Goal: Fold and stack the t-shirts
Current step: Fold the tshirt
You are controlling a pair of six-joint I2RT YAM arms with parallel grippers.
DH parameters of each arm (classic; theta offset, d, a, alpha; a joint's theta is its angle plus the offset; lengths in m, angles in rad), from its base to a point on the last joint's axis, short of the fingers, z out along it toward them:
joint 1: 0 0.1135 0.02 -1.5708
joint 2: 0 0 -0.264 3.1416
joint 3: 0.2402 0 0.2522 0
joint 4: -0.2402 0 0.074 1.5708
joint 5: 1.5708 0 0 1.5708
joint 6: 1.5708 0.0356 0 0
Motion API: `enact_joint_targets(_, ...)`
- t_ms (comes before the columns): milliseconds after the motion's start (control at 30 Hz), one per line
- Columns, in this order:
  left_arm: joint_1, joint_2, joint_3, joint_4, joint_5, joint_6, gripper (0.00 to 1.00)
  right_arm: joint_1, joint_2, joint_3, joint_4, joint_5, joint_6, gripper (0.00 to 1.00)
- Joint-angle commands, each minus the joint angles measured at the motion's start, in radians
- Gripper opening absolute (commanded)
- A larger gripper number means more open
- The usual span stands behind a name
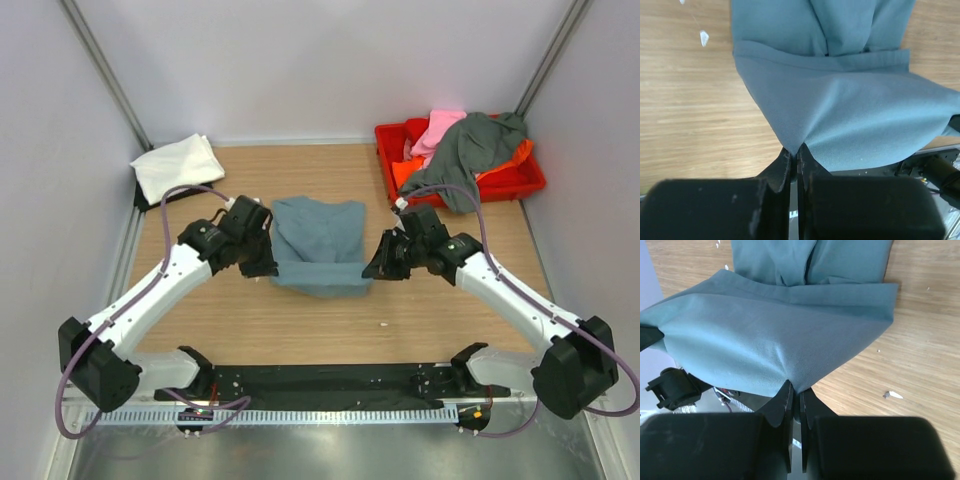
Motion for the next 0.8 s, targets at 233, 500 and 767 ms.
enact_joint_targets(233,0.222,0.272,0.337,0.004,0.195,0.180,0.00,-0.172,0.316,0.330,0.027,-0.103,-0.134,0.01)
enact_joint_targets(500,0.402,1.126,1.363,-0.264,0.237,0.298,0.64,-0.277,1.020,1.017,-0.100,-0.084,-0.175,1.00)
enact_joint_targets(767,0.393,0.865,0.899,0.123,0.234,0.252,0.73,-0.223,0.791,0.957,-0.095,0.083,-0.213,1.00)
